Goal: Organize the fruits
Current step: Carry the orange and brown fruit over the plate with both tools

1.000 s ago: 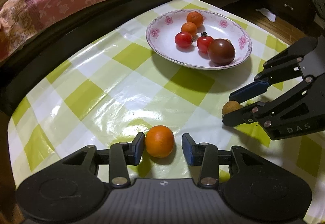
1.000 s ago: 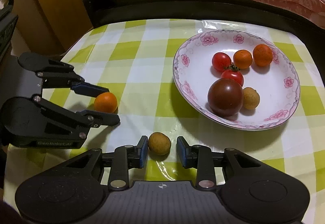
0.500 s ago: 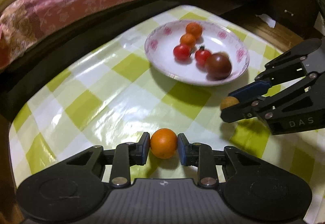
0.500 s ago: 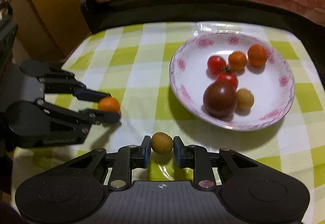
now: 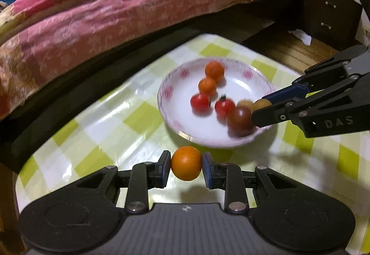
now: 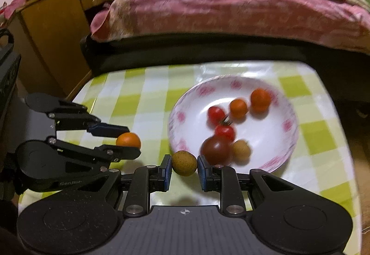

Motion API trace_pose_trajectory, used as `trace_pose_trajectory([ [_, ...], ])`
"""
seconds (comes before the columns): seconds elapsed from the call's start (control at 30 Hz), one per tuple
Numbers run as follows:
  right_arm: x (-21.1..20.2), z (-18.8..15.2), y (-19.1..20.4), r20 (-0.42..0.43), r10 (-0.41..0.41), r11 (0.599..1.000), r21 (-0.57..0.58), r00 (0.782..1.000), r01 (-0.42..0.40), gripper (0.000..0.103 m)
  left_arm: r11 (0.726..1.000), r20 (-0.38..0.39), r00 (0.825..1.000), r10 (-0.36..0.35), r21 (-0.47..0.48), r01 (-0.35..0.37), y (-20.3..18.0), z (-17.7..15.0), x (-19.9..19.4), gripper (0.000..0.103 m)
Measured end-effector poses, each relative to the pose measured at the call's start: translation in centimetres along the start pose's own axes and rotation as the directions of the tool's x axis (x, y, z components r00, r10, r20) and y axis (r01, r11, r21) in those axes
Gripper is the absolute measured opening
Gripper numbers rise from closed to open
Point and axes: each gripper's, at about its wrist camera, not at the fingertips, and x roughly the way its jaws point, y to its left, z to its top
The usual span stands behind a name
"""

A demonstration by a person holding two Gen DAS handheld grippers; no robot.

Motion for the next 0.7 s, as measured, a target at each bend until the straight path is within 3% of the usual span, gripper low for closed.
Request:
trace_pose_trajectory([
  [0.4, 1.1, 1.2, -4.8, 0.022, -0.146, 0.986, 0.088, 0.989, 0.144, 0.020, 1.000, 0.018, 1.000, -0.004, 0.019, 0.004, -1.5, 2.9, 2.9, 0.036],
  [0.7, 2.0, 1.2, -6.1, 0.010, -0.169, 0.980, 0.112, 0.986, 0.167, 0.020, 1.000, 0.004, 1.000, 0.005, 0.007, -0.005, -1.4, 2.9, 4.0, 0.036],
])
